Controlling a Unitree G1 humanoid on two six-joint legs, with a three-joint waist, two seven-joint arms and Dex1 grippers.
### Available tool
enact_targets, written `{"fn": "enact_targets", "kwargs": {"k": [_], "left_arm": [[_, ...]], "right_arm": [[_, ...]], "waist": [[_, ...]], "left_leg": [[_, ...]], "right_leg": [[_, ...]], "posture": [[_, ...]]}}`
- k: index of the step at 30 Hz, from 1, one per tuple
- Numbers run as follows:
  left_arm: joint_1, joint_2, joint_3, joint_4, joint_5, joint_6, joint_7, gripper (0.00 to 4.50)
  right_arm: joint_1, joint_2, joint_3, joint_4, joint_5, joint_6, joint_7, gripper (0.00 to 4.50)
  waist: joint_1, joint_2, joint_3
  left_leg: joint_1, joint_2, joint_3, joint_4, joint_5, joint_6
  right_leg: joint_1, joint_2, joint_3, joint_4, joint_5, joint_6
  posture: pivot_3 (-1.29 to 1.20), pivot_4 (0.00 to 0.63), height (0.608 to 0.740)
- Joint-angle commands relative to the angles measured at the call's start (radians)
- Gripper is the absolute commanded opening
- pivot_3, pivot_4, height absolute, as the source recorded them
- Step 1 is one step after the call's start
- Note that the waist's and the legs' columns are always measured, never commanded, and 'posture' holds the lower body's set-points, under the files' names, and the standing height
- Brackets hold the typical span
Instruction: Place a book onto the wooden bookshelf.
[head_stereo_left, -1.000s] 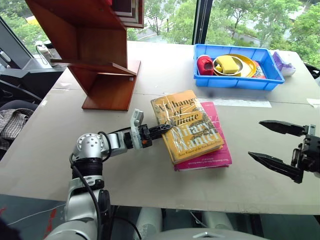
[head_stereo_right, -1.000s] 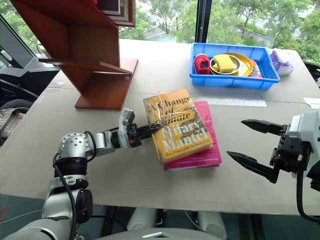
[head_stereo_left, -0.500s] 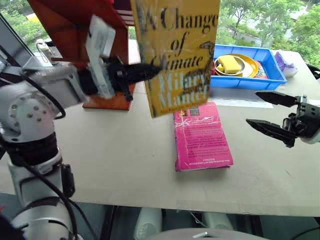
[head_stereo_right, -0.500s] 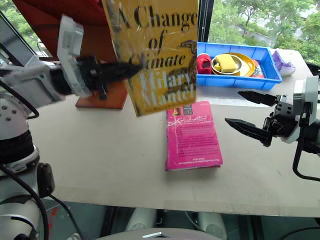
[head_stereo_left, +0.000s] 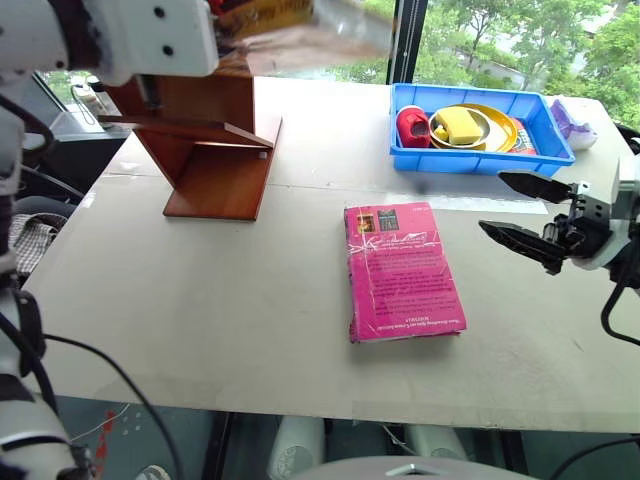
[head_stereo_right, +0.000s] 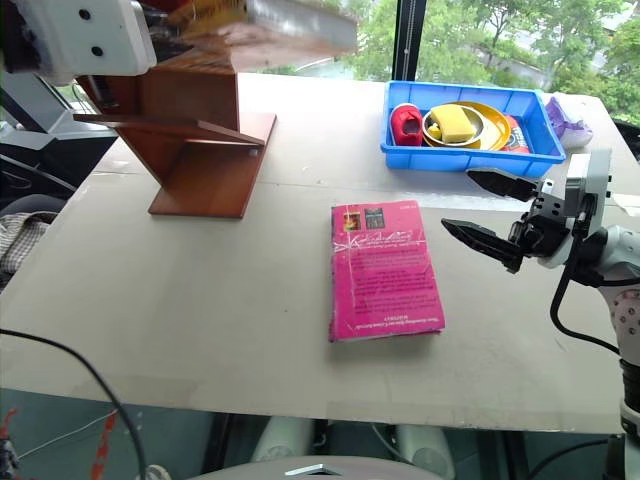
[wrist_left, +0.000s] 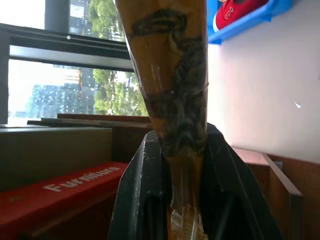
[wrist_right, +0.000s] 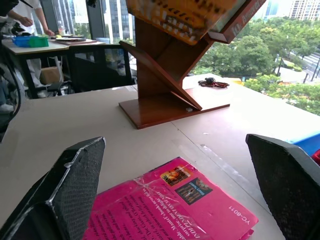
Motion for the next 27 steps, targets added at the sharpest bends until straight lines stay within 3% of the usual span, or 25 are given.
{"fn": "enact_targets", "kwargs": {"k": [1,8,13,14,16,22,24,27], "left_arm": [[-0.102,0.040,-0.010,0.131,0.130,-0.042,-0.067,0.23],[-0.085,0.004,-0.056,0.351,0.237,-0.091,-0.136,0.23],[-0.071,-0.012,-0.082,0.506,0.299,-0.252,-0.098,0.23],[-0.074,-0.011,-0.077,0.522,0.302,-0.260,-0.094,1.02],[-0.075,-0.005,-0.069,0.533,0.301,-0.278,-0.107,1.55],[-0.064,0.035,0.053,0.371,0.148,-0.164,-0.239,4.43],[-0.030,0.057,0.128,0.248,0.036,-0.007,-0.323,4.48],[0.054,0.069,0.293,-0.069,-0.251,0.515,-0.407,4.48]], "right_arm": [[-0.009,-0.005,-0.032,0.013,-0.014,-0.053,0.032,4.50],[-0.002,-0.017,-0.059,-0.029,0.005,-0.041,0.013,4.50],[-0.012,-0.014,-0.079,-0.106,0.057,0.000,-0.056,4.50],[-0.017,-0.012,-0.078,-0.121,0.068,0.010,-0.074,4.50],[-0.026,-0.011,-0.074,-0.142,0.084,0.026,-0.100,4.50],[-0.053,-0.014,-0.053,-0.144,0.100,0.053,-0.120,4.50],[-0.073,-0.014,-0.045,-0.129,0.100,0.059,-0.112,4.50],[-0.108,-0.008,-0.028,-0.101,0.098,0.062,-0.099,4.50]], "waist": [[0.000,0.000,0.000],[0.000,0.000,0.000],[-0.016,0.002,-0.001],[-0.018,0.002,-0.001],[-0.026,0.002,-0.001],[-0.027,0.000,0.000],[-0.029,0.000,0.000],[-0.029,0.000,0.001]], "left_leg": [[0.000,0.000,0.000,0.000,0.000,0.000],[0.000,0.001,0.000,0.001,0.000,0.000],[0.002,0.001,0.002,0.001,0.000,0.000],[0.003,0.001,0.002,0.001,0.000,0.000],[0.005,0.001,0.001,0.001,0.000,0.000],[0.001,0.002,0.002,0.004,0.000,0.000],[-0.002,0.001,0.003,0.007,0.000,0.000],[-0.016,0.002,0.001,0.012,0.000,0.000]], "right_leg": [[0.000,0.000,0.000,0.000,0.000,0.000],[0.000,-0.001,0.000,0.001,-0.001,0.001],[0.000,0.000,0.001,0.003,-0.001,0.001],[0.000,0.000,0.001,0.004,-0.001,0.001],[0.000,0.000,0.002,0.008,-0.001,0.001],[-0.002,0.000,0.002,0.011,-0.001,0.001],[-0.004,-0.001,0.003,0.010,-0.001,0.001],[-0.017,-0.002,0.002,0.014,-0.001,0.002]], "posture": [[0.00,0.150,0.740],[0.00,0.150,0.740],[0.00,0.150,0.740],[0.00,0.150,0.740],[0.00,0.150,0.740],[0.00,0.150,0.740],[0.00,0.150,0.740],[0.00,0.150,0.740]]}}
